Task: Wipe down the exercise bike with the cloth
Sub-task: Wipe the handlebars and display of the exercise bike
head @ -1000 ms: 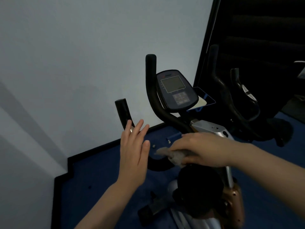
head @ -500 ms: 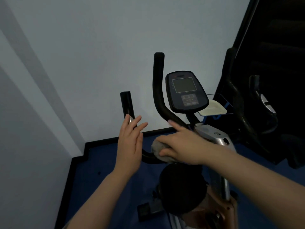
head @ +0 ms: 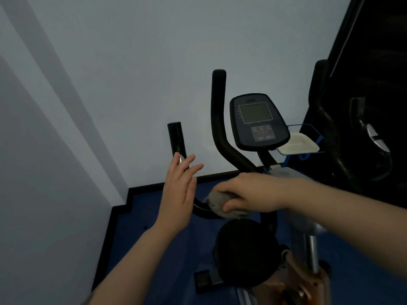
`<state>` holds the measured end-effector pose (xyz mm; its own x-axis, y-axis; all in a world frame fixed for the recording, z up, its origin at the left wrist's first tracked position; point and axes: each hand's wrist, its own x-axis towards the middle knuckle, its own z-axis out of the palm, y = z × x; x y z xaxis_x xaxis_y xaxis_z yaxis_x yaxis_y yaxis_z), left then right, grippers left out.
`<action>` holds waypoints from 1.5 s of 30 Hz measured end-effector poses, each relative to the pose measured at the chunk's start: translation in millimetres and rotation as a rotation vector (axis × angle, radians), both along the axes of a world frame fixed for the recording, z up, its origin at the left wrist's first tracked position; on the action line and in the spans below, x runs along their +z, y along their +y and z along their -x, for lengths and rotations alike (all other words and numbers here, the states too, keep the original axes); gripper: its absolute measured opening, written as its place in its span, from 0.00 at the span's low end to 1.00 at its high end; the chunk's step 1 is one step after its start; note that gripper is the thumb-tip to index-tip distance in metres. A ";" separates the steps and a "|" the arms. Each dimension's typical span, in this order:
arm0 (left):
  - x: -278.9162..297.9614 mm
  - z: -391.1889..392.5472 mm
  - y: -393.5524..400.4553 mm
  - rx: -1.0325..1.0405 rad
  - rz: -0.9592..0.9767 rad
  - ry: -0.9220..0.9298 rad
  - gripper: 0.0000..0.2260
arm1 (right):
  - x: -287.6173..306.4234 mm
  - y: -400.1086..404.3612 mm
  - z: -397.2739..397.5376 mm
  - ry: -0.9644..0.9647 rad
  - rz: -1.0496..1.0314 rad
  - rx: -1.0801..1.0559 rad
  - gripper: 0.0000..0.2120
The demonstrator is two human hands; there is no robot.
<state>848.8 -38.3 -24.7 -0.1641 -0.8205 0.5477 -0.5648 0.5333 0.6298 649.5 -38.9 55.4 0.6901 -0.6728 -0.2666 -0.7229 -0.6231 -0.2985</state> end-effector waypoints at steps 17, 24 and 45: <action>-3.1 -4.2 -3.5 -0.027 0.020 0.019 0.15 | -8.1 2.1 -4.5 0.163 0.432 0.118 0.15; -3.5 -4.8 -3.8 -0.044 0.029 0.000 0.15 | 0.7 7.5 5.0 0.056 0.192 0.010 0.17; -2.7 -4.1 -2.2 -0.046 0.014 -0.010 0.15 | 7.5 9.9 -10.7 0.015 0.050 -0.071 0.14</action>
<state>852.8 -40.6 -27.4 -0.2067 -0.8043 0.5571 -0.5459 0.5673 0.6166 660.1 -29.0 62.9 0.6365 -0.7326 -0.2413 -0.7698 -0.5842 -0.2571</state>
